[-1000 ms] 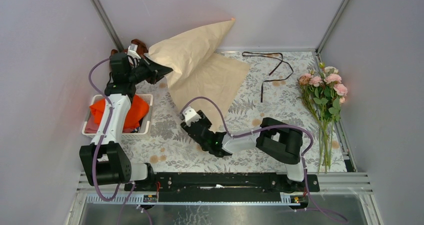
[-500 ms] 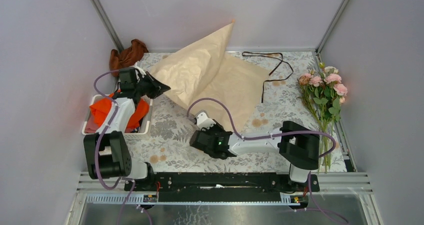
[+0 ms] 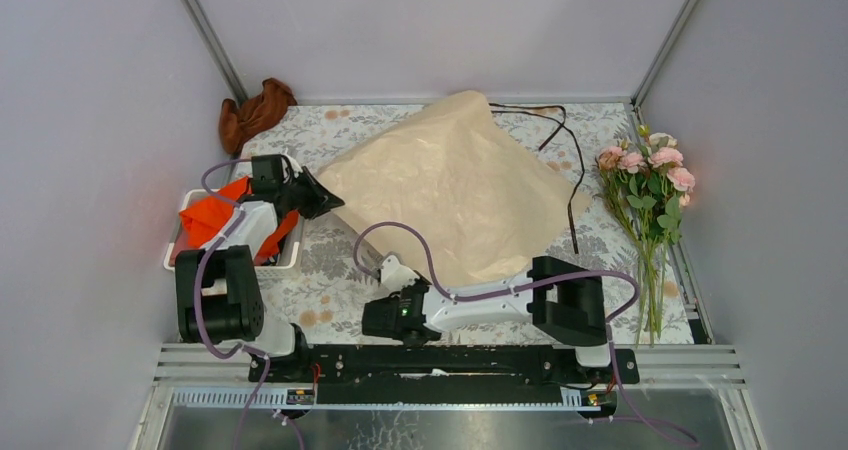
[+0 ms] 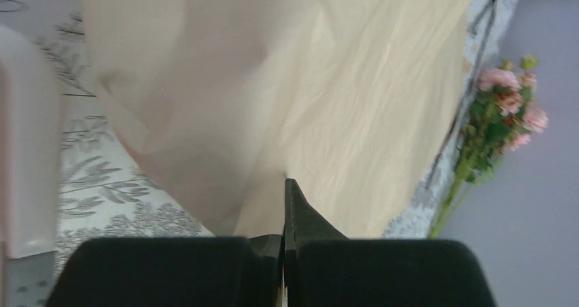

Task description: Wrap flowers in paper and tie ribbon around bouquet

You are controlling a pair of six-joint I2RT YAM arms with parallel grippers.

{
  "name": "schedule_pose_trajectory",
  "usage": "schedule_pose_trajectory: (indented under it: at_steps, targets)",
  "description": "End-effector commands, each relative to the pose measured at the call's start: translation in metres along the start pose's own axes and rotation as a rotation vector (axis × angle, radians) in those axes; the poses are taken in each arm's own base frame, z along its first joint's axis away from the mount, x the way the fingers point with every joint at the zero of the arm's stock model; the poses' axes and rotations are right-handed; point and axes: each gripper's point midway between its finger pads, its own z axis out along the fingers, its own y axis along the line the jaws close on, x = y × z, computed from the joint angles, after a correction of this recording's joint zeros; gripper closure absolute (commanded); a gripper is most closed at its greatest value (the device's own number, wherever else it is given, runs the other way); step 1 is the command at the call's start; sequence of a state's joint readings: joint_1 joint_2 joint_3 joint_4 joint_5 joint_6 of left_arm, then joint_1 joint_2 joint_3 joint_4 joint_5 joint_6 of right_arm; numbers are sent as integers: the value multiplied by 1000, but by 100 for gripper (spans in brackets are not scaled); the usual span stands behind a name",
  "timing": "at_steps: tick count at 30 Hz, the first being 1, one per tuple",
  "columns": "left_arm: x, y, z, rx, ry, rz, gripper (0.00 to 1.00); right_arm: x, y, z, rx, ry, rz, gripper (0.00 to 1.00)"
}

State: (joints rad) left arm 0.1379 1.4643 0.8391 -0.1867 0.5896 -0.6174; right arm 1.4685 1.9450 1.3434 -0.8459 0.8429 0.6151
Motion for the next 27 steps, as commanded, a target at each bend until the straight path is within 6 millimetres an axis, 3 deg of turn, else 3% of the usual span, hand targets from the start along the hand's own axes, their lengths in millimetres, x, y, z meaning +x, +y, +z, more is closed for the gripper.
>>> schedule_pose_trajectory:
  at_steps: [1,3,6,7,9,11,14,16,18,20,21,22,24,27]
  targets:
    - [-13,18,12,-57,-70,63,100,-2,-12,-7,-64,-1,42,87]
    - [-13,22,21,-81,-62,73,100,-5,-7,-3,-124,2,44,77]
    - [-13,26,36,-106,-48,89,100,-16,10,-10,-257,-10,19,43]
    - [-14,27,40,-110,-50,91,100,-23,15,-16,-307,-22,24,36]
    - [-22,29,47,-123,-69,101,100,-41,17,-30,-418,-55,72,27]
    - [-29,32,52,-138,-90,114,100,-57,1,-36,-495,-90,170,25]
    - [-25,41,64,-181,-90,129,100,-77,-50,-28,-523,-158,392,25]
    - [-16,48,71,-208,-72,133,100,-76,-96,-11,-478,-169,548,25]
    - [-10,51,73,-215,-45,117,100,-59,-146,13,-366,-155,672,25]
    - [-8,53,70,-237,-29,120,100,-27,-206,42,-210,-110,800,26]
    - [-9,54,67,-255,-32,125,95,-9,-233,52,-145,-87,857,26]
    - [-13,55,62,-276,-49,132,82,9,-258,59,-77,-71,911,26]
    - [-18,53,50,-304,-83,140,63,46,-302,71,47,-39,1010,26]
    - [-34,45,28,-342,-182,154,35,87,-351,80,156,-15,1122,27]
